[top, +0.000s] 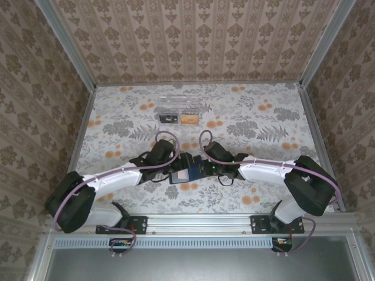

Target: Take the credit cards out of the card holder

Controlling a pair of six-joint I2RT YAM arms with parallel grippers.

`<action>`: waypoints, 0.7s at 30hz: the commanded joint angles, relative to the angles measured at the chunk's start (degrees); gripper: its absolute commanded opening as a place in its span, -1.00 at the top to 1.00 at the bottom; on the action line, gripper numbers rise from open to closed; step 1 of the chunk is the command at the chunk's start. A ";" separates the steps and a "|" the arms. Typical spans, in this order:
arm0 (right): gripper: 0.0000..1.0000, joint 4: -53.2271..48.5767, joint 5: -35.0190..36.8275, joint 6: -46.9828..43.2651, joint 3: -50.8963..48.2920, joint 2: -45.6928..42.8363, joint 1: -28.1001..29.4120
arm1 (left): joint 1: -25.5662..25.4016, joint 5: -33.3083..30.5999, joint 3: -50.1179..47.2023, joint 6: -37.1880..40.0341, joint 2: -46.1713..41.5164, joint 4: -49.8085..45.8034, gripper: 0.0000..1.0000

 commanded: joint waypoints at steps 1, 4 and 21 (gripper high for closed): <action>0.69 -0.53 1.28 -0.40 -1.08 1.05 -0.12 | 1.04 -4.09 0.17 1.71 -3.83 -6.56 -0.63; 0.70 0.10 1.06 -0.23 -1.28 1.21 -0.12 | 1.52 -5.63 -0.72 1.66 -5.50 -9.05 -0.64; 0.70 1.45 0.05 0.83 -1.32 2.16 -0.11 | -0.20 -1.08 -2.94 -1.63 2.12 -0.91 -0.65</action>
